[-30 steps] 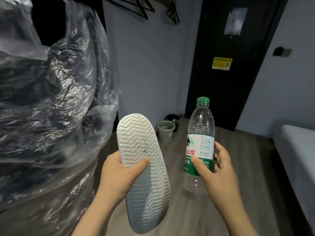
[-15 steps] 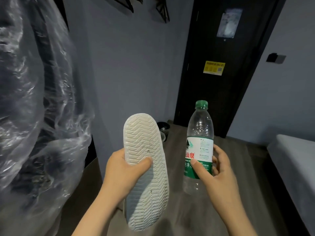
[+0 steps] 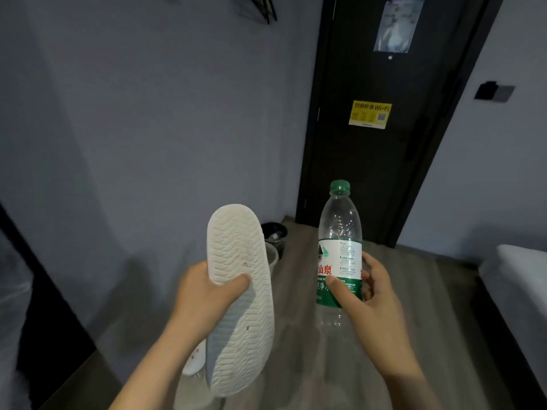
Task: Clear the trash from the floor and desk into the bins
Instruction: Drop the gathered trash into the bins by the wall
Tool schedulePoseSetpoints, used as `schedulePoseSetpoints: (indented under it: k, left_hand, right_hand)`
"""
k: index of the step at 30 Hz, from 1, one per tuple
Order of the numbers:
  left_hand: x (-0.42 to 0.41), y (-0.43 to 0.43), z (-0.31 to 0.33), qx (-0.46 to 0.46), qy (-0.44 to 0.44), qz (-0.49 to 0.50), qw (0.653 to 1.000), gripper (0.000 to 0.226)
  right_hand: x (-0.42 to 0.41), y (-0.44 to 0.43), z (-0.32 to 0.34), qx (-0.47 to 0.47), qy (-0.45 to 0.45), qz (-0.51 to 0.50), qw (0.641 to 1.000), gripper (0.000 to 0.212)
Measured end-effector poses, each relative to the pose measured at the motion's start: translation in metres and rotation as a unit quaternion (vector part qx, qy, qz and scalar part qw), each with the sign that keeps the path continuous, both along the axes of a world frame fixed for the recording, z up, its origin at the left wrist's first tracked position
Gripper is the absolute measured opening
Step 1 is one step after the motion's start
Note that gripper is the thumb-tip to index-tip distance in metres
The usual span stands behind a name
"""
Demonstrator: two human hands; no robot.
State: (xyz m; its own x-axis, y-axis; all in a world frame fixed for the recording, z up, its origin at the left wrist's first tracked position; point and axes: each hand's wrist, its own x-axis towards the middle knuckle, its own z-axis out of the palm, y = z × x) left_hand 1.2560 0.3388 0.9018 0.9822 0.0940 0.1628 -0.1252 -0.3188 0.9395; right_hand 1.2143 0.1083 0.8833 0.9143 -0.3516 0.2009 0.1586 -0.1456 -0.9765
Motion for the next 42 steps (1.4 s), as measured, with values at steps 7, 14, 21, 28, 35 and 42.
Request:
schedulePoseSetpoints:
  k: [7, 14, 21, 28, 35, 42]
  left_hand:
    - [0.11, -0.044, 0.007, -0.04, -0.004, 0.017, 0.999, 0.017]
    - [0.218, -0.065, -0.016, -0.051, 0.02, 0.035, 0.998, 0.017]
    - [0.357, -0.078, -0.037, -0.04, 0.024, 0.051, 0.998, 0.022]
    - [0.491, -0.087, -0.046, 0.012, 0.044, 0.06, 0.997, 0.011]
    - [0.605, -0.097, -0.076, 0.069, 0.084, 0.099, 0.989, 0.016]
    - [0.714, -0.115, -0.118, 0.159, 0.139, 0.131, 0.969, 0.016]
  right_hand:
    - [0.125, -0.056, -0.001, -0.005, 0.0, 0.025, 1.0, 0.052]
    - [0.227, -0.09, -0.021, -0.024, 0.034, 0.029, 0.999, 0.052]
    - [0.36, -0.106, -0.022, -0.061, 0.065, 0.039, 0.995, 0.056]
    - [0.491, -0.118, -0.024, -0.069, 0.093, 0.036, 0.993, 0.052]
    - [0.607, -0.135, -0.048, -0.086, 0.116, 0.059, 0.988, 0.058]
    - [0.74, -0.163, -0.074, -0.078, 0.156, 0.123, 0.977, 0.06]
